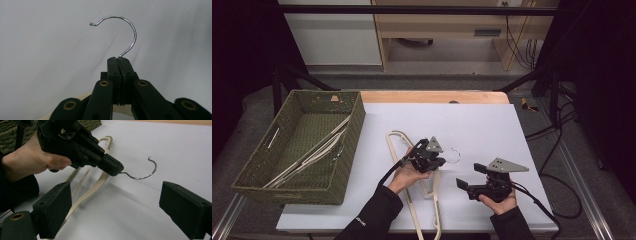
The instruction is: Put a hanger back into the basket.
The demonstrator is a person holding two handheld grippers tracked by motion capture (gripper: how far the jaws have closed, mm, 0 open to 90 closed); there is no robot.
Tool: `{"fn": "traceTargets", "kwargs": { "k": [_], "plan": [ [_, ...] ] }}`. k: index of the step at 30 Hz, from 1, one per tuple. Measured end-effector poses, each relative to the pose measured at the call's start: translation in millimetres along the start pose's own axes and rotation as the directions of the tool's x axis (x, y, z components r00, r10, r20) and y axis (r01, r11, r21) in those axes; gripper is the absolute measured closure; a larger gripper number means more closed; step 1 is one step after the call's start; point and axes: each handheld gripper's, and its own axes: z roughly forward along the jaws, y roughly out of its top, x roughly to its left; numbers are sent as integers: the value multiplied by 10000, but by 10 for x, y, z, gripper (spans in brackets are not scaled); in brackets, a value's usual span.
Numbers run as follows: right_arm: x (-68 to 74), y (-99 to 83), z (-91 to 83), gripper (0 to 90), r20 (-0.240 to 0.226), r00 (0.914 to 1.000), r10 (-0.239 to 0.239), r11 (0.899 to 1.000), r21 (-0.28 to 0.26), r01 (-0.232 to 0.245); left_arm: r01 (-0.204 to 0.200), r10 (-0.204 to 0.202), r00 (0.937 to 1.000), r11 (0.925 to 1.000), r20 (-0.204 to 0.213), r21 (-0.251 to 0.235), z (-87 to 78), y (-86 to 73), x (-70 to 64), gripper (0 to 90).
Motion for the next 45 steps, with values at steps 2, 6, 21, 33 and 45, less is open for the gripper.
{"fn": "traceTargets", "kwargs": {
  "k": [2, 6, 21, 33, 45],
  "plan": [
    [4, -8, 32, 125, -143, 9999, 51, 10000, 47, -50, 104, -105, 9999, 9999, -53, -101, -16, -10, -1, 887],
    [32, -14, 96, 131, -163, 9998, 94, 9998, 153, -92, 122, -123, 9999, 9997, -58, -196, -43, -17, 5, 888],
    [137, -16, 494, 220, -551, 9966, 619, 9948, 848, -571, 31, -47, 9994, 9988, -338, -486, -160, -2, -25, 888],
    [215, -59, 788, 378, -891, 9892, 1166, 9830, 1523, -1021, -17, -5, 9992, 9984, -389, -561, -193, 4, -27, 887],
    [214, -37, 896, 663, -1465, 9737, 1744, 9732, 1765, -1478, 10, -43, 9989, 9975, -460, -710, -234, 15, -43, 888]
  ]
}}
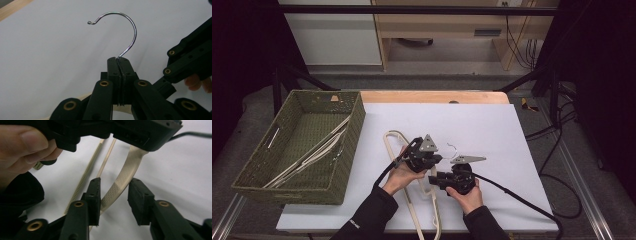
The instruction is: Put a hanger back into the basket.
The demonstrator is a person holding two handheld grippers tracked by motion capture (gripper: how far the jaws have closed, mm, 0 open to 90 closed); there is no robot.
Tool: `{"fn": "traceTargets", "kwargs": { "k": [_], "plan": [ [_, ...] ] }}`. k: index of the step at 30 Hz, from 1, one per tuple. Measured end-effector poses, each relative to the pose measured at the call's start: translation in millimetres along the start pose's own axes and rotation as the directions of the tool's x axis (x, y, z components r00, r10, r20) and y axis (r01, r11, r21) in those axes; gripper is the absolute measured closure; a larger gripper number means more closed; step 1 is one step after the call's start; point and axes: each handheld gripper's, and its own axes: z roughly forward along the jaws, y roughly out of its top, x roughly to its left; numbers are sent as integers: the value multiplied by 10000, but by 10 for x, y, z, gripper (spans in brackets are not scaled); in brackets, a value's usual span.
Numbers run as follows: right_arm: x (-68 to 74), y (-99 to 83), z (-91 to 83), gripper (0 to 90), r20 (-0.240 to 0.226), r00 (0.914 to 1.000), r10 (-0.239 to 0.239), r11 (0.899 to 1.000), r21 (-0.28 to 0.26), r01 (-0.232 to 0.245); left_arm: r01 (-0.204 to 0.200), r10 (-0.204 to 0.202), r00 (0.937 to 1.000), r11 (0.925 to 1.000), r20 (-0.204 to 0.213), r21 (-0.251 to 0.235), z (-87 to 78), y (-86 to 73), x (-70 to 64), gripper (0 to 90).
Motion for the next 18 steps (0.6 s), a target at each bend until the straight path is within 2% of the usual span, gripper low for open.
{"fn": "traceTargets", "kwargs": {
  "k": [4, 7, 8, 9, 11, 14, 15, 16, 17, 18],
  "plan": [
    [-6, 10, 2, 699, -260, 9991, 329, 9995, -7, -329, -12, 12, 10000, 10000, -20, -69, -39, -1, 0, 887],
    [-14, 22, -1, 714, -413, 9984, 382, 9992, -85, -386, 31, -31, 10000, 9999, -53, -133, -68, 5, 1, 885],
    [-14, 22, -1, 714, -413, 9984, 382, 9992, -85, -386, -31, 30, 10000, 9998, -67, -188, -85, 3, 0, 885],
    [-1, 27, -11, 724, -455, 9979, 469, 9987, -166, -477, 102, -105, 9999, 9990, -57, -444, -133, -5, -4, 882],
    [3, 29, -19, 728, -466, 9977, 493, 9986, -188, -502, 58, -63, 9999, 9983, -89, -579, -178, -2, 5, 830],
    [8, 37, -36, 737, -391, 9980, 499, 9984, -229, -508, 278, -308, 9993, 9903, -202, -1361, -363, 4, 53, 794],
    [11, 43, -42, 743, -425, 9974, 573, 9979, -270, -585, 458, -528, 9979, 9855, -386, -1635, -499, -7, 110, 727],
    [11, 43, -42, 743, -425, 9974, 573, 9979, -270, -585, 458, -528, 9979, 9855, -386, -1635, -499, -7, 110, 707],
    [12, 46, -45, 746, -420, 9973, 601, 9977, -296, -614, 525, -606, 9972, 9843, -433, -1686, -580, -24, 145, 707],
    [16, 49, -52, 750, -400, 9969, 672, 9971, -318, -685, 576, -676, 9963, 9836, -535, -1711, -627, -39, 164, 670]
  ]
}}
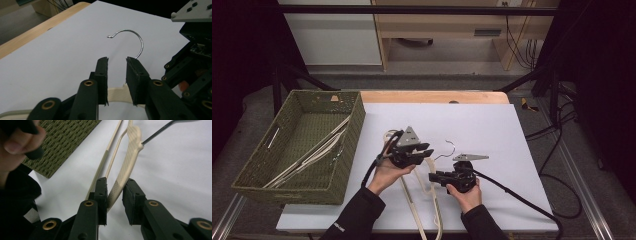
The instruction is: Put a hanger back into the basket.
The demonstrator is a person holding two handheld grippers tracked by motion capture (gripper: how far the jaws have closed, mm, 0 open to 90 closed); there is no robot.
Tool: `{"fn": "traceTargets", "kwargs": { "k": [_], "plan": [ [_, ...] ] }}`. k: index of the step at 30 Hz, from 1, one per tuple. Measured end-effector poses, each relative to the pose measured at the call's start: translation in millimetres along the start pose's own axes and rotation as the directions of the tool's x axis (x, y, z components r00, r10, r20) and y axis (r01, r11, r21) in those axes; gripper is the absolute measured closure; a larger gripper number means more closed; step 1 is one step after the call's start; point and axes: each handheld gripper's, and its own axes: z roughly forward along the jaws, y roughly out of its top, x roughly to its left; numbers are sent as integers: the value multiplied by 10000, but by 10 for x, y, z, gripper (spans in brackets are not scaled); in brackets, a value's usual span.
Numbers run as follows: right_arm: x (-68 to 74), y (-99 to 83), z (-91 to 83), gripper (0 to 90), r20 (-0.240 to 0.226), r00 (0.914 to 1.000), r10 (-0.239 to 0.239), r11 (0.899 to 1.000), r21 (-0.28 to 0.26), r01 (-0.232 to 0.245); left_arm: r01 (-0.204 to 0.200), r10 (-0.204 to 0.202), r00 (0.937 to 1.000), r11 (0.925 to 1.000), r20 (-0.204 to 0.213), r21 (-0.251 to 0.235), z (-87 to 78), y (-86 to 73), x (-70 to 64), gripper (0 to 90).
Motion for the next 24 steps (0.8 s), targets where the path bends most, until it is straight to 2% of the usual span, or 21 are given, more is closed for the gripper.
{"fn": "traceTargets", "kwargs": {
  "k": [2, 3, 4, 5, 7, 10, 12, 18, 24],
  "plan": [
    [3, 11, -13, 760, 8, 10000, 36, 10000, -63, -36, 135, -136, 9995, 9999, -296, -32, -123, -31, 55, 583],
    [3, 25, -28, 768, -36, 10000, 28, 9999, -115, -29, 228, -230, 9991, 9997, -352, -65, -162, -44, 71, 487],
    [3, 25, -28, 768, -36, 10000, 28, 9999, -115, -29, 336, -343, 9986, 9993, -414, -164, -208, -63, 90, 487],
    [6, 38, -43, 775, -60, 10000, 7, 9999, -173, -8, 320, -329, 9977, 9993, -597, -174, -300, -98, 115, 427],
    [7, 48, -62, 780, -31, 10000, -1, 9999, -141, 1, 323, -337, 9971, 9992, -676, -227, -339, -113, 120, 380],
    [11, 62, -84, 786, -24, 10000, 51, 9999, -113, -51, 460, -478, 9970, 9985, -613, -311, -436, -151, 128, 309],
    [20, 82, -116, 798, -12, 10000, 82, 9999, -144, -82, 424, -445, 9968, 9986, -670, -330, -514, -185, 114, 273],
    [24, 115, -162, 829, -54, 9999, 107, 9997, -223, -108, 553, -580, 9960, 9976, -684, -414, -612, -238, 103, 171],
    [49, 136, -217, 848, -74, 9998, 171, 9997, -185, -173, 635, -658, 9957, 9973, -654, -365, -705, -322, 80, 117]
  ]
}}
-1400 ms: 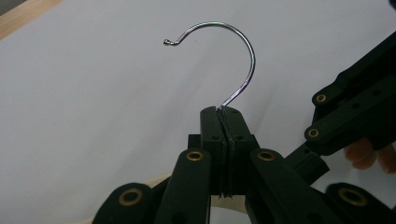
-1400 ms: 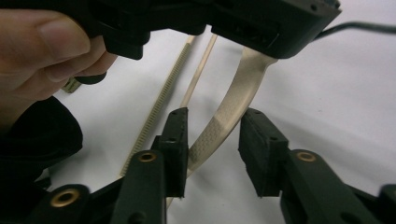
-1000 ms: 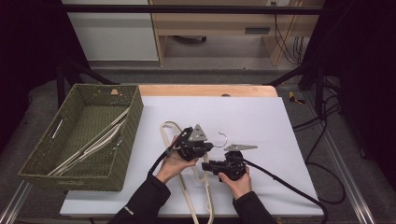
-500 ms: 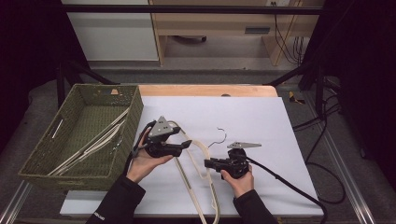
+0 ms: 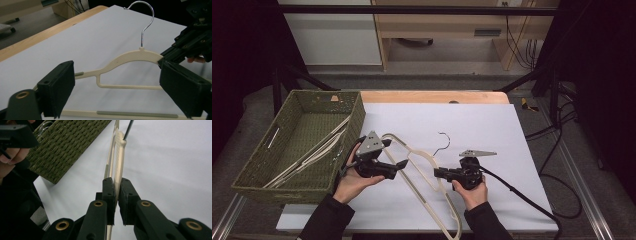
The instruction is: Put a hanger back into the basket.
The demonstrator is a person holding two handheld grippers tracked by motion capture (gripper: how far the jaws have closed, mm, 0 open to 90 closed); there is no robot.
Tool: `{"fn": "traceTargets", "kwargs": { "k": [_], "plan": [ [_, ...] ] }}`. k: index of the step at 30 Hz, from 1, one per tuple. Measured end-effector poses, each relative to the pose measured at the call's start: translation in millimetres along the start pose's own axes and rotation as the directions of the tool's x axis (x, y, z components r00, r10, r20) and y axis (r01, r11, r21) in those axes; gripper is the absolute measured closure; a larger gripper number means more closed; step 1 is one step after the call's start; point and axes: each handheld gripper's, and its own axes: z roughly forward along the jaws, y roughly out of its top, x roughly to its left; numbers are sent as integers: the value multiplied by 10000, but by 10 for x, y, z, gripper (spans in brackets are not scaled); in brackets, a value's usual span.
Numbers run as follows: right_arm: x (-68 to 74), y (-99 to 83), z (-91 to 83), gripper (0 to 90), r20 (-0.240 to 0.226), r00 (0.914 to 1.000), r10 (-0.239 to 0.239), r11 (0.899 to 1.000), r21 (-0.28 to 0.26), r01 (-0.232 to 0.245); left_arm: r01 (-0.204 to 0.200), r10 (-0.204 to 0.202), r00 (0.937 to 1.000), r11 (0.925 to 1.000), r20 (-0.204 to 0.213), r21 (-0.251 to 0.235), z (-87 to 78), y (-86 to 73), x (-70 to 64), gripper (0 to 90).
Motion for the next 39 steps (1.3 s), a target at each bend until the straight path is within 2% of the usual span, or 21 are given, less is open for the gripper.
{"fn": "traceTargets", "kwargs": {
  "k": [5, 8, 13, 14, 16, 20, 25, 29, 33, 34, 36, 37, 39],
  "plan": [
    [19, 41, -81, 871, -191, 9993, -332, 9993, -164, 328, 171, -175, 9997, 9996, 177, 223, -30, -60, -11, 88],
    [32, 50, -112, 872, -201, 9991, -371, 9992, -161, 368, 173, -180, 9995, 9995, 259, 270, -35, -64, -18, 82],
    [44, 105, -217, 874, -254, 9961, -847, 9961, -253, 841, 115, -126, 9991, 9995, 393, 278, -37, -57, -37, 80],
    [67, 131, -258, 874, -283, 9933, -1121, 9935, -253, 1114, 59, -73, 9989, 9995, 458, 319, -30, -47, -41, 79],
    [91, 142, -279, 874, -339, 9921, -1206, 9926, -204, 1200, 35, -49, 9989, 9996, 470, 296, -26, -42, -44, 79],
    [178, 169, -326, 874, -595, 9779, -2006, 9797, -157, 2001, -49, 26, 9983, 9993, 590, 383, -1, -29, -48, 99],
    [213, 160, -370, 874, -868, 9666, -2413, 9704, -147, 2409, -391, 333, 9948, 9975, 966, 585, 39, -9, -89, 127],
    [233, 148, -385, 874, -1116, 9587, -2616, 9650, -92, 2622, -594, 497, 9916, 9951, 1197, 790, 107, 11, -119, 172],
    [242, 123, -383, 874, -1131, 9501, -2909, 9557, 122, 2941, -839, 706, 9879, 9921, 1379, 929, 186, 38, -141, 234],
    [249, 115, -380, 874, -1203, 9511, -2845, 9572, 194, 2888, -887, 752, 9875, 9916, 1385, 937, 199, 44, -144, 241],
    [255, 108, -373, 874, -1326, 9460, -2957, 9532, 236, 3013, -1001, 846, 9854, 9898, 1476, 1013, 229, 56, -146, 293],
    [259, 107, -370, 874, -1344, 9465, -2934, 9539, 246, 2992, -1116, 924, 9824, 9873, 1625, 1132, 257, 61, -154, 314],
    [257, 106, -372, 874, -1418, 9449, -2951, 9528, 299, 3020, -1206, 996, 9803, 9857, 1708, 1177, 271, 59, -161, 349]
  ]
}}
